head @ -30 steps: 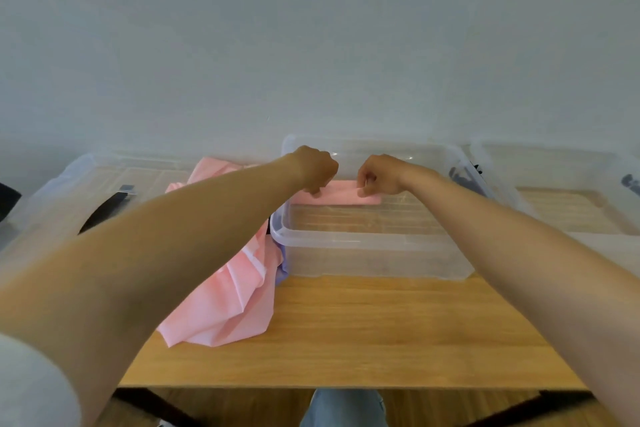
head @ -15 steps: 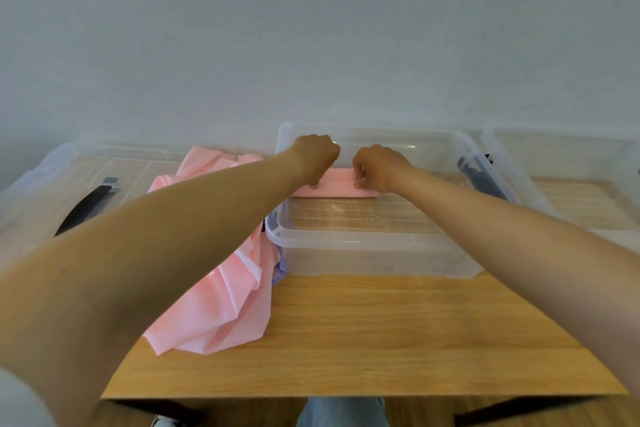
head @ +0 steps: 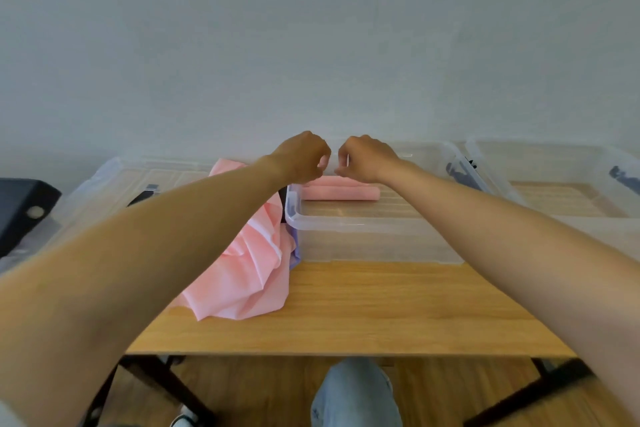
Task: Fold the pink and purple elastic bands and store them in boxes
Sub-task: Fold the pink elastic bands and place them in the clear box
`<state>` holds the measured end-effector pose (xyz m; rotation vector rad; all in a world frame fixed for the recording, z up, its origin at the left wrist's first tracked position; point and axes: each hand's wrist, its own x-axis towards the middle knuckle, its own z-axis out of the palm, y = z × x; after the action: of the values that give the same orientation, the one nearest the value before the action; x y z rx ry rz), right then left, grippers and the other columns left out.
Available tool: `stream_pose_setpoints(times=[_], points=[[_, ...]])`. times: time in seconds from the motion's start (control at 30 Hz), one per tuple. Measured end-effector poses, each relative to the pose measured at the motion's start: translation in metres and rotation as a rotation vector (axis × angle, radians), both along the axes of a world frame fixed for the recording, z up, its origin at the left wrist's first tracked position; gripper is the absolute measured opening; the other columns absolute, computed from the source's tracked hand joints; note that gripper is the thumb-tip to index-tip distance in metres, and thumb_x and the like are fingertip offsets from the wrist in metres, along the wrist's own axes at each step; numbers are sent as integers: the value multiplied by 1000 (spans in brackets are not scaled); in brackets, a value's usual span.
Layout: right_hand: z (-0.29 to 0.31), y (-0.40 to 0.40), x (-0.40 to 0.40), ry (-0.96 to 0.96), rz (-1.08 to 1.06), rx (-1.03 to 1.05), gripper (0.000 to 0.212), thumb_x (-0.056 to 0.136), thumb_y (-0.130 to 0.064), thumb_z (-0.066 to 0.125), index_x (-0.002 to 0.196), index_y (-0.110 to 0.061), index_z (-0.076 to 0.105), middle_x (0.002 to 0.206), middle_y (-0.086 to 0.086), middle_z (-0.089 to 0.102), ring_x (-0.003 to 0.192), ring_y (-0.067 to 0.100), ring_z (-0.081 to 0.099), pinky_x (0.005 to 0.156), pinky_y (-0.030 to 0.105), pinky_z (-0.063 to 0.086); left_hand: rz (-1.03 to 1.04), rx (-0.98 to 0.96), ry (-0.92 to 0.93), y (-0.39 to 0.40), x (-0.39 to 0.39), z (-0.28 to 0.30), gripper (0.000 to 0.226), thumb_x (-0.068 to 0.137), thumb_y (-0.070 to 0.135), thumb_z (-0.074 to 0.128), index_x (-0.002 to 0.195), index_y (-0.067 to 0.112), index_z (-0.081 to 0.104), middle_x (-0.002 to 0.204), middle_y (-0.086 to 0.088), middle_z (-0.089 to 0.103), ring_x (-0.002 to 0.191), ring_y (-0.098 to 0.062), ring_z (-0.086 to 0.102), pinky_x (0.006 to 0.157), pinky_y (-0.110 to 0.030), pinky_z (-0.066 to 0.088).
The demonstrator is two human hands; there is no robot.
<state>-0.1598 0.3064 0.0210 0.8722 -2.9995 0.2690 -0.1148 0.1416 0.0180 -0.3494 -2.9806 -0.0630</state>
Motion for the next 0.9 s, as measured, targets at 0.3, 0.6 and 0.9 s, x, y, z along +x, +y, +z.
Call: stream_pose_setpoints(times=[0.3, 0.6, 0.9], points=[[32, -52, 78, 11, 85, -75, 17, 98, -27, 62, 94, -15, 72, 85, 1, 65, 83, 26, 63, 68, 30, 43, 67, 2, 80, -44, 84, 28, 14, 96, 20, 62, 106, 19, 73, 113, -4, 64, 108, -26, 60, 87, -41, 53], [25, -100, 148, -62, 119, 1, 18, 95, -19, 60, 82, -8, 68, 76, 8, 67, 70, 28, 61, 63, 30, 45, 187, -3, -73, -86, 162, 21, 20, 91, 17, 61, 105, 24, 73, 112, 3, 69, 107, -22, 64, 88, -39, 54], [0, -103, 180, -311, -70, 63, 45, 100, -38, 56, 124, 0, 64, 101, 19, 76, 87, 30, 77, 74, 41, 64, 345, 421, -245, -90, 175, -37, 28, 95, 44, 63, 93, 17, 69, 101, -4, 68, 98, -24, 63, 93, -39, 52]])
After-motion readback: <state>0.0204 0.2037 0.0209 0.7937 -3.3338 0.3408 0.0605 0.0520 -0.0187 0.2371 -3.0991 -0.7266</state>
